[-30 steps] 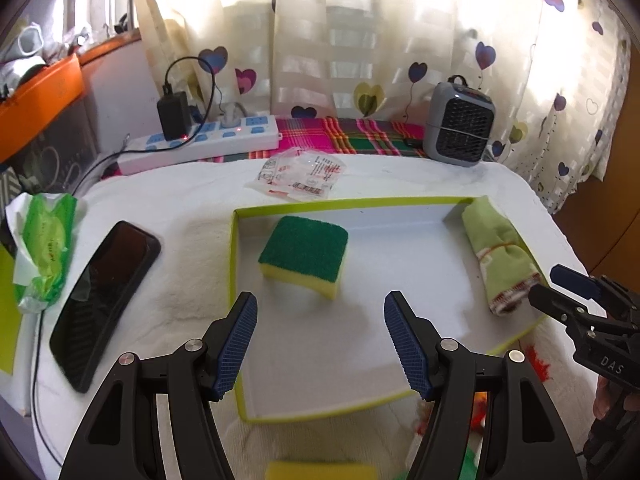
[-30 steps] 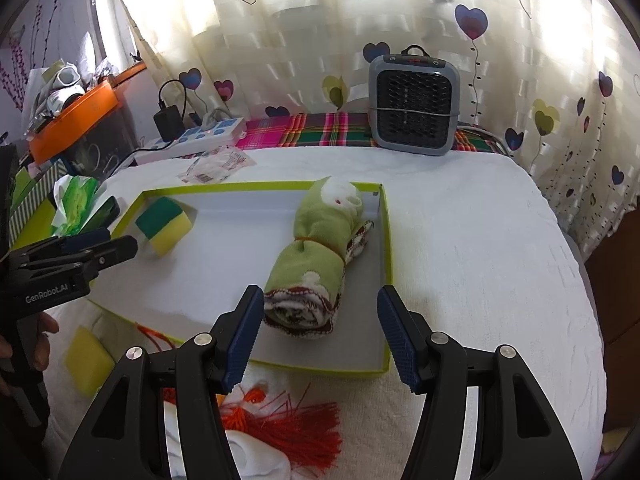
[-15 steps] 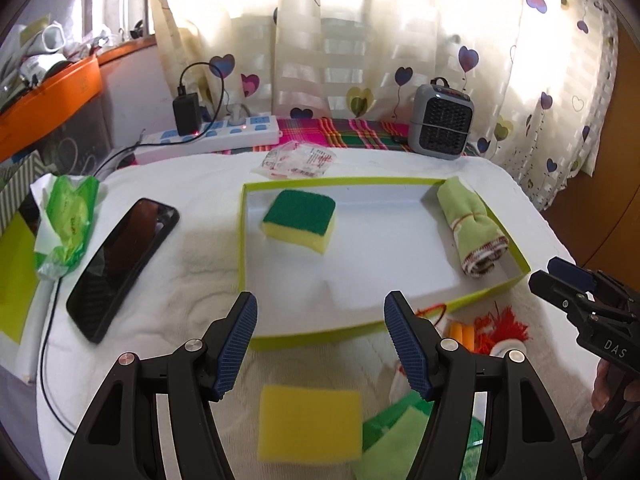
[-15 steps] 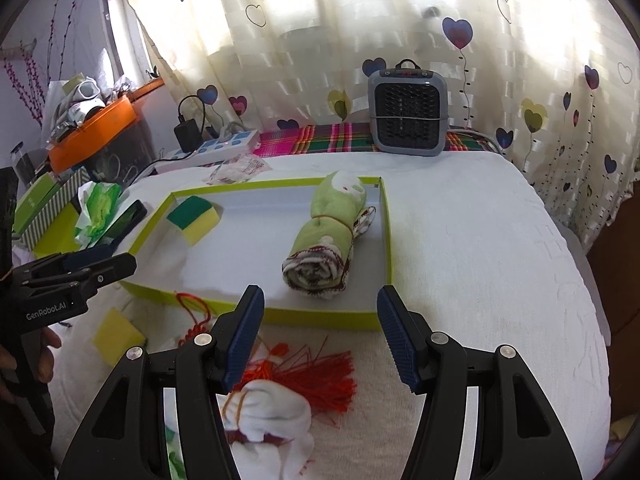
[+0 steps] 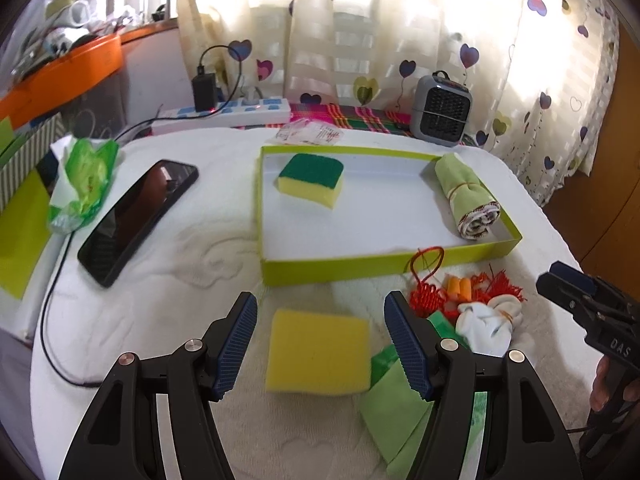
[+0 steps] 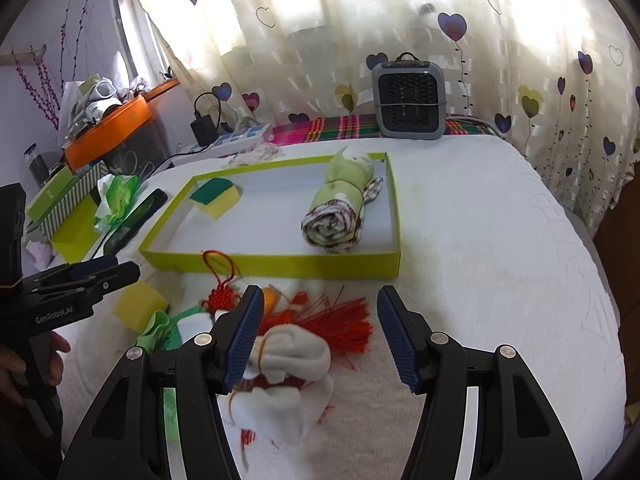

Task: Organize soft objects
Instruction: 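Move both open grippers back toward the remaining items beside the box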

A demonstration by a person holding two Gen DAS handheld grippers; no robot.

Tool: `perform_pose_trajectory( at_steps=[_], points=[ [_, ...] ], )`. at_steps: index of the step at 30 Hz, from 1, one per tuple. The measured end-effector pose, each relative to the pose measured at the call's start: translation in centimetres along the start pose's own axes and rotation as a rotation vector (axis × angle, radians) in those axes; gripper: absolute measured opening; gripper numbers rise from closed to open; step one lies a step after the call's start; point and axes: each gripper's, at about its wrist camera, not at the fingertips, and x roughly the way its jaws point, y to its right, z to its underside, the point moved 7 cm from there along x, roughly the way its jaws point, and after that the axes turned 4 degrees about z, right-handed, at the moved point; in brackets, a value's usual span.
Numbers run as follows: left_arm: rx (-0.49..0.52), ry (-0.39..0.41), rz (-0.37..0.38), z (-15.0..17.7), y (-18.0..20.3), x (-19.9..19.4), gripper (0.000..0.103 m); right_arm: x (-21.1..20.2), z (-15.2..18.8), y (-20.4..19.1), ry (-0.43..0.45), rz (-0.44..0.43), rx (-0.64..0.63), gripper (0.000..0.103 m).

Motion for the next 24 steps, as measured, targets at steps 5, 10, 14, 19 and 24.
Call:
perform_pose_trajectory(
  at_steps=[5,10,14,19,24],
  points=[
    [-0.036,-0.001,-0.004,1.2,-1.2,-0.7,0.066,-1.0,1.5,-1.2,-0.001,-0.055,-0.04,0.06],
    [-0.068,-0.009,-0.016,2.4,-2.5,-1.0,0.066,-1.0,3.2,-2.5,-0.027,-0.106,-0.097,0.06],
    [-0.084,-0.013,-0.012,3.3,-3.1,-1.2,0.066,-1.2,3.8,-3.5,-0.028,-0.139,-0.101,0.06],
    [-0.1,-0.027,-0.021,4.2,-4.0,-1.0,0.066,-1.9,4.3,-6.4,-0.016,-0.186,-0.179,0.06],
    [-0.108,-0.035,-0.017,4.5,-4.4,-0.8,0.066,-1.7,4.8,-9.2,-0.024,-0.222,-0.244,0.06]
  ],
)
